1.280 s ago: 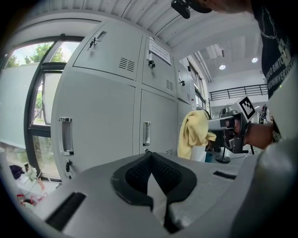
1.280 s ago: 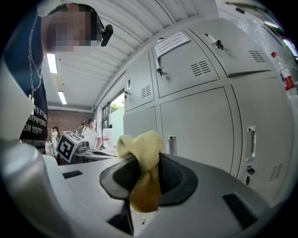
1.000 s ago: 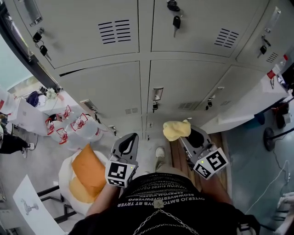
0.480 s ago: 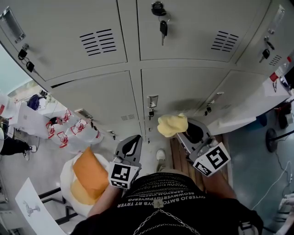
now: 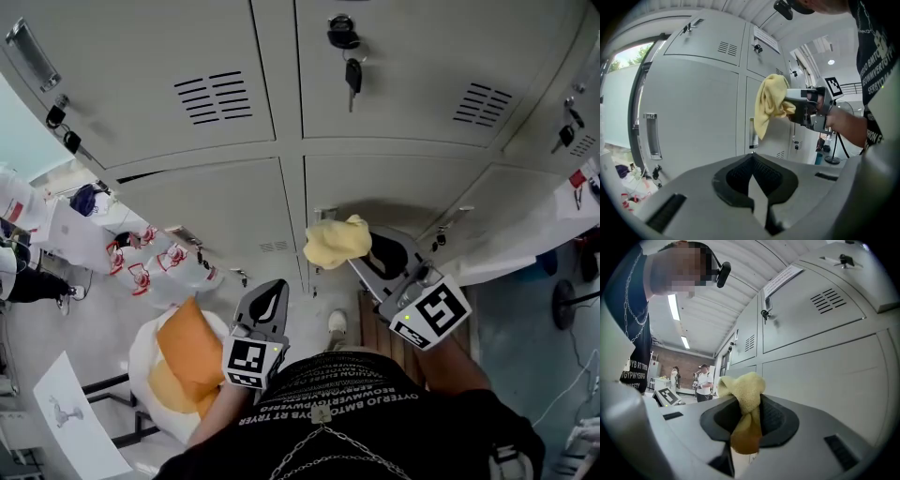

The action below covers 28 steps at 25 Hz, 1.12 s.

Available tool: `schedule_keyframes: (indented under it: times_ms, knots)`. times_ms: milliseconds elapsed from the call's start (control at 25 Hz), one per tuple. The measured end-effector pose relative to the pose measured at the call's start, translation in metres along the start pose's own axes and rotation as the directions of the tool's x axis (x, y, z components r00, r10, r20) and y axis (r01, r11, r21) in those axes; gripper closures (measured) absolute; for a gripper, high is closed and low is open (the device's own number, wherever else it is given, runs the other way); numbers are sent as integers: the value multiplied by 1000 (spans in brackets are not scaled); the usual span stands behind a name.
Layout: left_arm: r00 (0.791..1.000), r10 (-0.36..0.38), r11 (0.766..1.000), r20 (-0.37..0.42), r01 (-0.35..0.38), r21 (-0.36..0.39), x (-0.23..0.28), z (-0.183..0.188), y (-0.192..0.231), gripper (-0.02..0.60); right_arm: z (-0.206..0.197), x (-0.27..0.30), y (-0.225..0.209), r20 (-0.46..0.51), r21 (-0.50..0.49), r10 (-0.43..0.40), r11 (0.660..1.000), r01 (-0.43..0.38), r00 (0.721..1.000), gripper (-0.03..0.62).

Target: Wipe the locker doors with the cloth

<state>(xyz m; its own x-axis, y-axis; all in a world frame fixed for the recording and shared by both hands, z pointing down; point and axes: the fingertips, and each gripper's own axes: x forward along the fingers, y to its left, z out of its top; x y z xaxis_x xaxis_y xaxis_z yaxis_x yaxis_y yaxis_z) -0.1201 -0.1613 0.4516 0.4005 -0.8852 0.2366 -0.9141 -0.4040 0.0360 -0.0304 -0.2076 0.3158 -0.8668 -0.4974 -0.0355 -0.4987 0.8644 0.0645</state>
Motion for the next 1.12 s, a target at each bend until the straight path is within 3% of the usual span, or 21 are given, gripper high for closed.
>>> schedule_keyframes:
  times_ms: [400, 800, 1120]
  knots:
    - [998, 61, 998, -8, -61, -22, -2, -4, 16, 578, 35, 50, -12, 71, -92, 28, 996, -21, 997, 502]
    - [999, 40, 999, -14, -41, -22, 3, -4, 8, 578, 33, 69, -30, 49, -106, -27, 994, 32, 998, 502]
    - [1000, 14, 1000, -19, -14, -3, 2, -3, -3, 578, 36, 50, -46, 57, -122, -91, 988, 98, 994, 503]
